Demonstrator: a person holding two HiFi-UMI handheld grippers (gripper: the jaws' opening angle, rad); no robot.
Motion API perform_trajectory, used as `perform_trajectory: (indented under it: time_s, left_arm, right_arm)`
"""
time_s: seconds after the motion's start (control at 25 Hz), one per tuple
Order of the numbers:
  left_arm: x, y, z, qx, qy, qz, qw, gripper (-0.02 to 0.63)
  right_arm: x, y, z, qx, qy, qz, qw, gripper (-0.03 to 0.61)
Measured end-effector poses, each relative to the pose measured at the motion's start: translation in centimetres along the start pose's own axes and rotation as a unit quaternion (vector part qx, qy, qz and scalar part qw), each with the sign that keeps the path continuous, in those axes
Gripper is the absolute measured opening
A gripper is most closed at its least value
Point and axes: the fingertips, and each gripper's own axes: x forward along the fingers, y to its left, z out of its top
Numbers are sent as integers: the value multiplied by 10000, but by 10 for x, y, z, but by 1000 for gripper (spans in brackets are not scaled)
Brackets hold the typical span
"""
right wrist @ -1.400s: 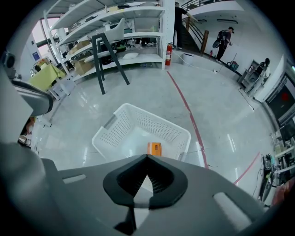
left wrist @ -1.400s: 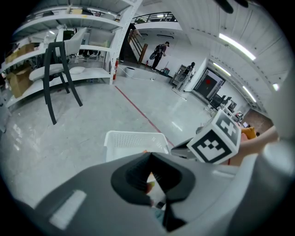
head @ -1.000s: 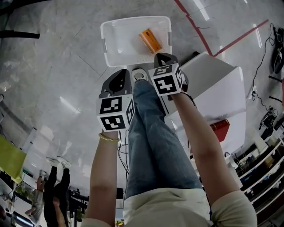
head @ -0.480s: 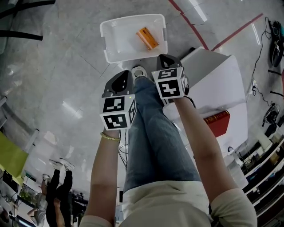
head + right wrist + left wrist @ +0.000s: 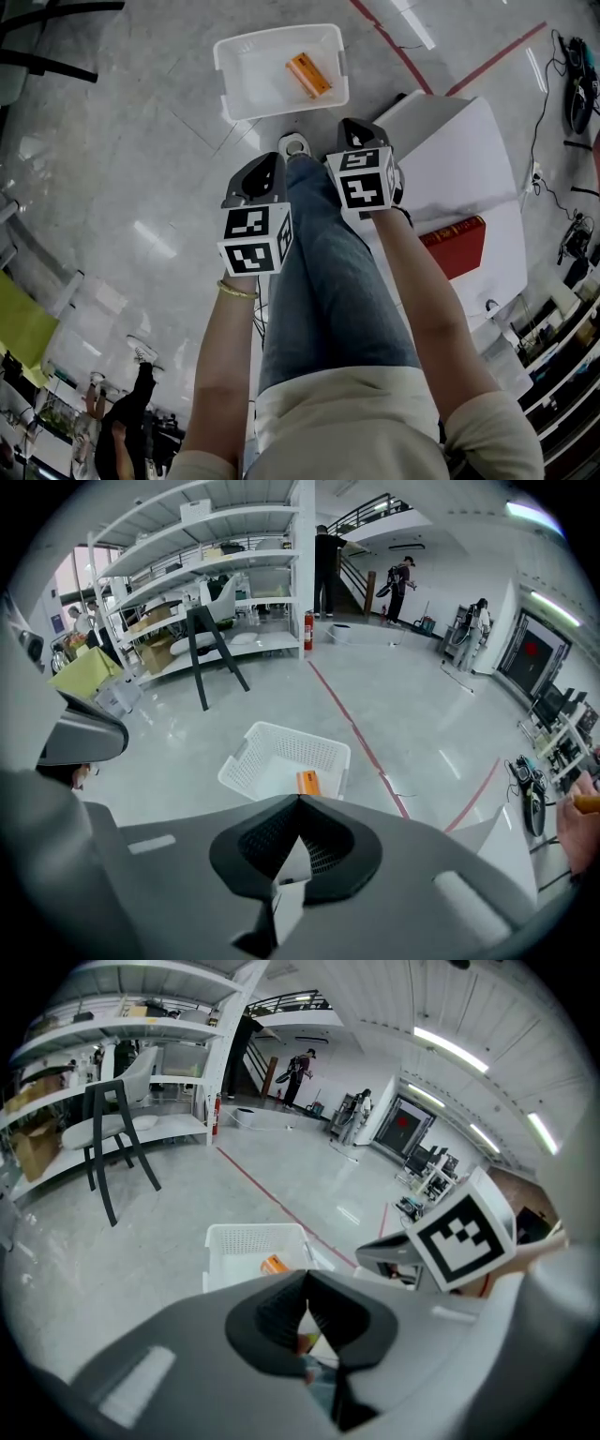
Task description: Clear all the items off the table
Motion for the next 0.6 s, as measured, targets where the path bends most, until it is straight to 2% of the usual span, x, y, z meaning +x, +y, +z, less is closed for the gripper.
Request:
perform_trajectory:
  time_s: [0.32, 0.6]
  left_arm:
    - [-33, -23, -24, 150, -92, -102, 9998, 9]
    - [-57, -45, -56, 281, -6, -251, 9993, 9]
  right_arm:
    - [-44, 13, -33, 267, -137, -127, 9995, -2]
    - [-78, 19, -67, 483, -200, -299, 9982, -2]
